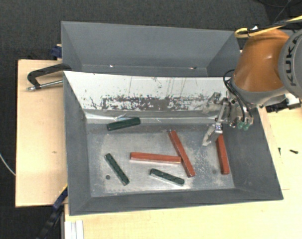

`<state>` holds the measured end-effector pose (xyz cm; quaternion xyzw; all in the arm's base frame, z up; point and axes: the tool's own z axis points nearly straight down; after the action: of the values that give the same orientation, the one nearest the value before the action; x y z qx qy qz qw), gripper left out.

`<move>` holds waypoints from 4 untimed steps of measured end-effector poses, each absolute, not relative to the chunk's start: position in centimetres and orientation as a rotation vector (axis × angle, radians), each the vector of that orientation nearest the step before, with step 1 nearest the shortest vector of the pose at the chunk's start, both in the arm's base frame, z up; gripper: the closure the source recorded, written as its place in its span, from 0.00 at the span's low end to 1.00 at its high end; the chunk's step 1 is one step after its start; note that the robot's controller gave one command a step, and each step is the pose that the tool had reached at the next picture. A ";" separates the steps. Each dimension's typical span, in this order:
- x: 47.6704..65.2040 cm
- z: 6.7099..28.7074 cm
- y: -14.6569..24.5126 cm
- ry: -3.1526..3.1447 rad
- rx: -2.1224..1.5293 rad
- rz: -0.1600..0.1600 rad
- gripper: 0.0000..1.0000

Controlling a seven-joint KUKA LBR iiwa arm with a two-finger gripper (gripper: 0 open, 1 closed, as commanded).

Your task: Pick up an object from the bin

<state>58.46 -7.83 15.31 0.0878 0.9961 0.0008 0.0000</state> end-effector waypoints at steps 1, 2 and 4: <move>58.3 11.0 -4.0 3.130 0.179 -0.001 0.00; 58.1 9.3 -1.9 3.126 0.290 0.004 0.00; 56.6 7.8 -1.5 3.117 0.447 0.008 1.00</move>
Offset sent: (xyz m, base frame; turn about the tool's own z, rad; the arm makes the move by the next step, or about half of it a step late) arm -0.0090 0.0797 -0.0770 0.1180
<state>56.62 -1.53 7.76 0.1419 0.9899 0.0025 -0.0037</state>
